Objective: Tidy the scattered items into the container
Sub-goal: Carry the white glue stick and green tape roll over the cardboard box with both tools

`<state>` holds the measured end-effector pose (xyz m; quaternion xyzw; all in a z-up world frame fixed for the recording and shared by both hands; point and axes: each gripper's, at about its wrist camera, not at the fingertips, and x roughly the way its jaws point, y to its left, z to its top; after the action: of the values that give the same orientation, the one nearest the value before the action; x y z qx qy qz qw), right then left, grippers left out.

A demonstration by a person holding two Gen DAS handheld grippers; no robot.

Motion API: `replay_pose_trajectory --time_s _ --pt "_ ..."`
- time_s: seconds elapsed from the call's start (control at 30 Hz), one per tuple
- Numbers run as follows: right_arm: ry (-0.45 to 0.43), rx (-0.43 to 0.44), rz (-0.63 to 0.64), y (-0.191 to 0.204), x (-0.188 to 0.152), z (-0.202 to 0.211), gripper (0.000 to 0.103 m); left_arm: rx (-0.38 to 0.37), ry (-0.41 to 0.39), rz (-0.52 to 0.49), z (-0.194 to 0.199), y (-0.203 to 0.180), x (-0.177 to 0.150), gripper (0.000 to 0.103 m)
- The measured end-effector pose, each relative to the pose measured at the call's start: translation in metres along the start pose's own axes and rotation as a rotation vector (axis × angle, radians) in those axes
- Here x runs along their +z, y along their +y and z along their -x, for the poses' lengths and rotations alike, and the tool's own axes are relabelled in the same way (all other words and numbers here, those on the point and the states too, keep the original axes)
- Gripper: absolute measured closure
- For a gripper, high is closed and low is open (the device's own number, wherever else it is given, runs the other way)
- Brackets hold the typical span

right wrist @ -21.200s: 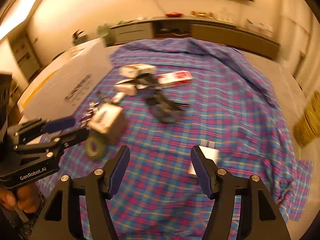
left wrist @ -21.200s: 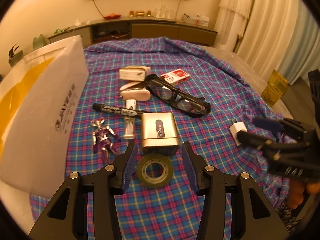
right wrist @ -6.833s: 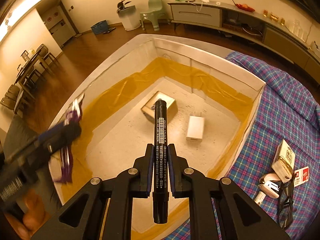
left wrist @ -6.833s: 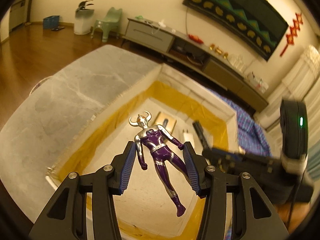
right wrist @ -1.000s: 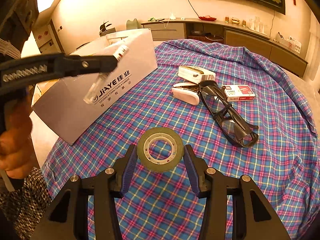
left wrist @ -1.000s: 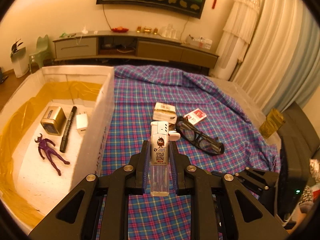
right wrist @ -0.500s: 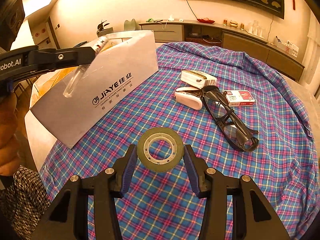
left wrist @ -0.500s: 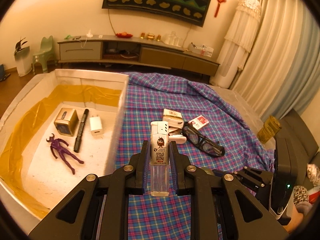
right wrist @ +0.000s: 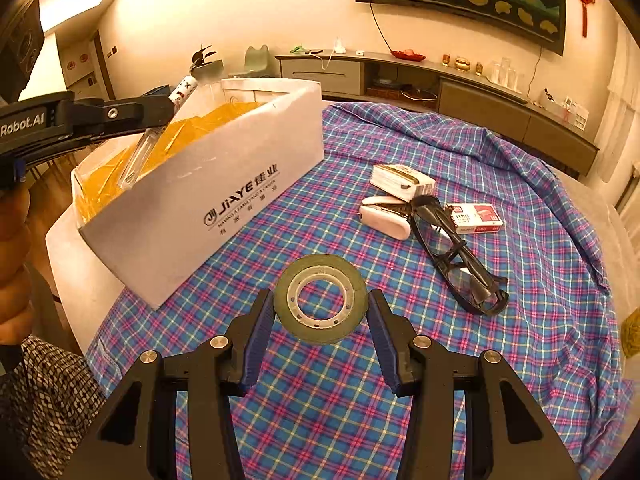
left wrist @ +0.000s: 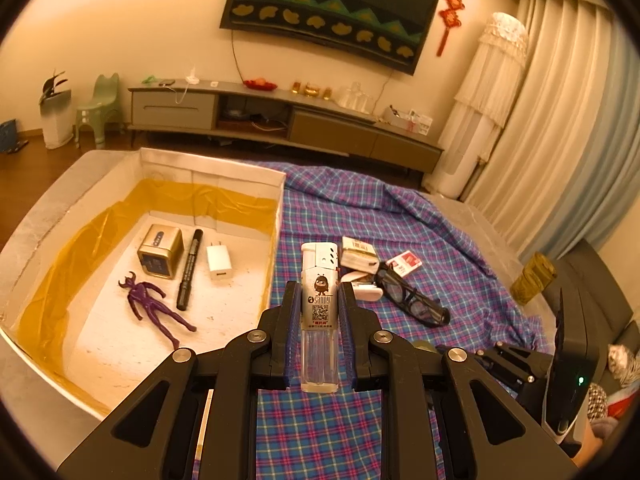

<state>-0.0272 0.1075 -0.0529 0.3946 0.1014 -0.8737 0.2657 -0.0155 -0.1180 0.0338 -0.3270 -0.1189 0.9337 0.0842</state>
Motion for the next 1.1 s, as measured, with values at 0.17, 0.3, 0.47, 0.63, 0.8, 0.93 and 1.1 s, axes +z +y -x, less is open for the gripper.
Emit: replay_pose_trajectory --time_s 0.17,0.3,0.47,0.63,0.8,0.93,1.1 --pt "-0.004 0.001 0.025 0.015 0.004 0.006 0.054 0.004 -0.015 0.022 0.008 0.009 0.004 0.084" --pt "-0.008 0.001 0.050 0.028 0.009 0.010 0.054 0.007 -0.033 0.045 0.016 0.018 0.007 0.084" --pt "-0.020 0.002 0.080 0.045 0.017 0.017 0.054 0.008 -0.058 0.078 0.028 0.031 0.011 0.084" --pt "-0.028 0.004 0.111 0.063 0.027 0.021 0.054 0.008 -0.082 0.108 0.040 0.044 0.013 0.084" --pt "-0.032 0.026 0.126 0.079 0.038 0.024 0.054 0.010 -0.098 0.143 0.050 0.061 0.016 0.084" --pt "-0.034 0.053 0.129 0.091 0.049 0.027 0.054 0.010 -0.109 0.170 0.056 0.072 0.017 0.084" --pt "-0.037 0.094 0.126 0.102 0.063 0.031 0.054 0.013 -0.121 0.199 0.061 0.085 0.019 0.084"
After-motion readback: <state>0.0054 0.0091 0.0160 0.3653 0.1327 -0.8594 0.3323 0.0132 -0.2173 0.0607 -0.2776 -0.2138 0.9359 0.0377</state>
